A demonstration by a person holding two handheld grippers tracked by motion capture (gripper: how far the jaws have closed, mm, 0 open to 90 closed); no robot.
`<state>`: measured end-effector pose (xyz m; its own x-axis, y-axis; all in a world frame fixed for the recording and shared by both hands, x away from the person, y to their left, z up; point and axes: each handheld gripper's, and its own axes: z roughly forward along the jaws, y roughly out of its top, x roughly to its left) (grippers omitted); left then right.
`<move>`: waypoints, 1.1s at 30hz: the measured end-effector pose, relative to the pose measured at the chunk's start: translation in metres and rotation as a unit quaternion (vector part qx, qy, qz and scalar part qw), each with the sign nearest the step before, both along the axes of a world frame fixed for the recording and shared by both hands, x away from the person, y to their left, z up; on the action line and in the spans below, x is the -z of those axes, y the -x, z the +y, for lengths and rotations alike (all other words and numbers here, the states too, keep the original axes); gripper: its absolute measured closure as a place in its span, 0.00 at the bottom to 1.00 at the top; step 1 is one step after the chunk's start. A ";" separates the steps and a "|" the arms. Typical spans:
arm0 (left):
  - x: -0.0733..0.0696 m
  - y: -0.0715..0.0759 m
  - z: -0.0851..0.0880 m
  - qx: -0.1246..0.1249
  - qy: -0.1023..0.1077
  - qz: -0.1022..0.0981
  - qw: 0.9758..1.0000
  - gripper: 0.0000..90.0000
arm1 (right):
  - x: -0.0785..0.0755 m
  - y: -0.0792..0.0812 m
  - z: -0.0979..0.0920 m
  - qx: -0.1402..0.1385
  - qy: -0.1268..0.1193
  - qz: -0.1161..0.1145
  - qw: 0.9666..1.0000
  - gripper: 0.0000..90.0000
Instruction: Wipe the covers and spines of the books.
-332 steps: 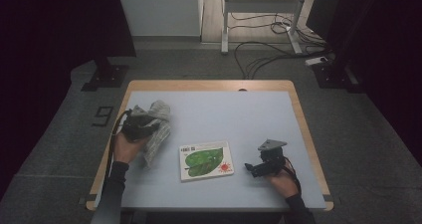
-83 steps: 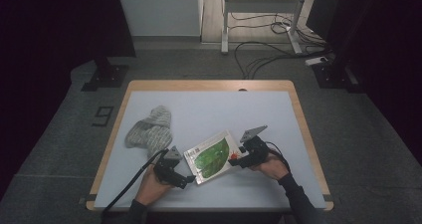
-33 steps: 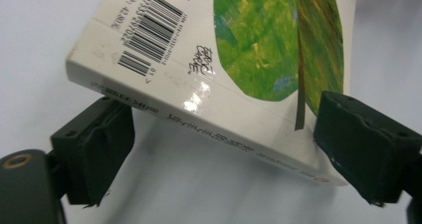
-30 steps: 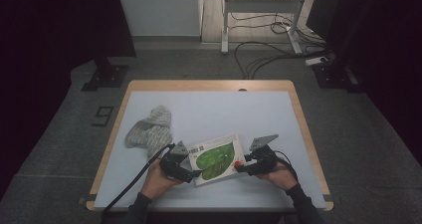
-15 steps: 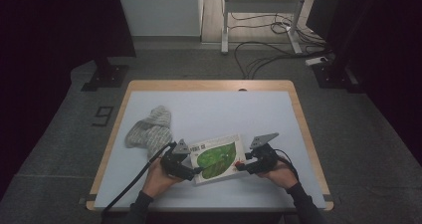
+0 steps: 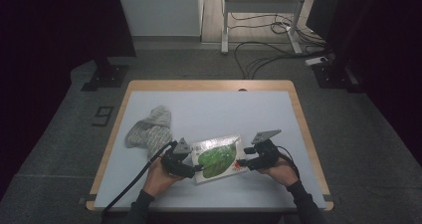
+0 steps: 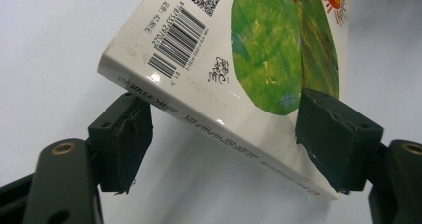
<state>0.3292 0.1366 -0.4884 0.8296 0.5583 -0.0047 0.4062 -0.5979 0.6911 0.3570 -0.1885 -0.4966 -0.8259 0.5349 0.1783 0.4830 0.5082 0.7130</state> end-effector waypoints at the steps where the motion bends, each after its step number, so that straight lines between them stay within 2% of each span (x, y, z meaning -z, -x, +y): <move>1: 0.000 0.000 0.000 0.001 0.001 -0.001 1.000 0.27 | 0.001 -0.001 0.000 0.004 0.004 0.003 1.000 0.38; 5: -0.002 0.000 -0.002 0.004 0.001 -0.003 1.000 0.29 | 0.006 -0.010 0.002 0.013 0.007 0.011 1.000 0.36; 9: -0.003 0.000 -0.004 0.004 0.000 -0.004 1.000 0.30 | 0.007 -0.017 0.005 0.010 -0.005 0.019 1.000 0.38; 12: -0.004 -0.002 -0.004 0.001 0.003 -0.005 1.000 0.32 | 0.003 -0.018 0.009 0.003 -0.011 0.018 1.000 0.40; 14: -0.005 -0.002 -0.003 -0.001 0.008 -0.002 1.000 0.35 | 0.001 -0.019 0.011 0.006 -0.002 0.014 1.000 0.40; 19: -0.007 -0.006 -0.002 -0.004 0.017 0.001 1.000 0.39 | -0.002 -0.018 0.011 0.011 -0.003 0.017 1.000 0.43; 28: -0.018 -0.009 0.001 -0.014 0.026 -0.010 1.000 0.48 | -0.010 -0.018 0.010 0.019 -0.016 0.001 1.000 0.54; 33: -0.025 -0.010 0.004 -0.023 0.019 -0.019 0.999 0.53 | -0.015 -0.018 0.012 0.018 -0.017 -0.007 1.000 0.59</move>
<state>0.3396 0.1401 -0.4631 0.8029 0.5961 0.0043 0.4056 -0.5516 0.7289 0.3750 -0.1765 -0.4817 -0.8089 0.5580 0.1852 0.4900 0.4658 0.7368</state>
